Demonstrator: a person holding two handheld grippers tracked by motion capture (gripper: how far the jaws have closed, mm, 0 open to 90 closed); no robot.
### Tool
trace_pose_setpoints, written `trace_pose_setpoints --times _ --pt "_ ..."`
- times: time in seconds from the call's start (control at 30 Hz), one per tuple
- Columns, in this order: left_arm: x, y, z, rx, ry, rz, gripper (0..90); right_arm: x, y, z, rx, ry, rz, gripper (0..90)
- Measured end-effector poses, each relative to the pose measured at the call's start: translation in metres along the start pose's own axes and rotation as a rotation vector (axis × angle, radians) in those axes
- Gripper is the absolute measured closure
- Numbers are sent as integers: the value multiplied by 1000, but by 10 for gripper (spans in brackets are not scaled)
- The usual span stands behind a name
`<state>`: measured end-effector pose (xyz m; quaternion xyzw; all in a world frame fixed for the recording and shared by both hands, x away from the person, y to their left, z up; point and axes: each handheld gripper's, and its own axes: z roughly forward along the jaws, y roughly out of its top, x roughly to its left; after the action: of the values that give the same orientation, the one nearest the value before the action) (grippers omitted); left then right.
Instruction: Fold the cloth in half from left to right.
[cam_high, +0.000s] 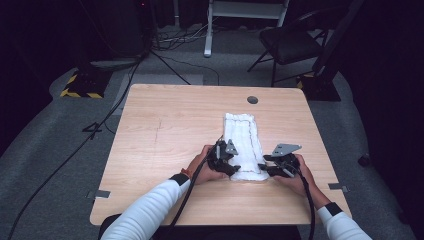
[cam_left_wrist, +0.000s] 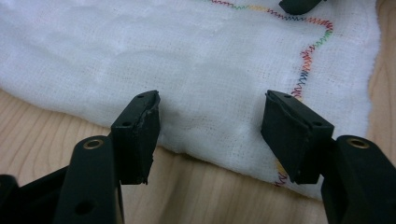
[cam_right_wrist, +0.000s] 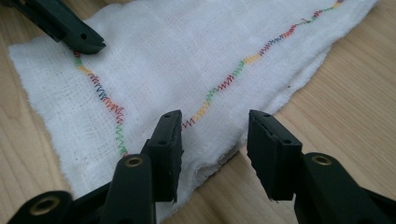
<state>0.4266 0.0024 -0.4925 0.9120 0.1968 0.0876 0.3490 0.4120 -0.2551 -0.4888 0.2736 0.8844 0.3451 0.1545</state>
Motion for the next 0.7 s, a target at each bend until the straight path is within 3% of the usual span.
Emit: trace_pose_setpoints --times 0.37,0.7 --pt "-14 -12 -12 12 -12 8 417 12 -3 -2 -4 57 11 584" --pt "-29 -29 -26 -6 -26 -5 421 34 -6 -7 -7 101 -3 580"
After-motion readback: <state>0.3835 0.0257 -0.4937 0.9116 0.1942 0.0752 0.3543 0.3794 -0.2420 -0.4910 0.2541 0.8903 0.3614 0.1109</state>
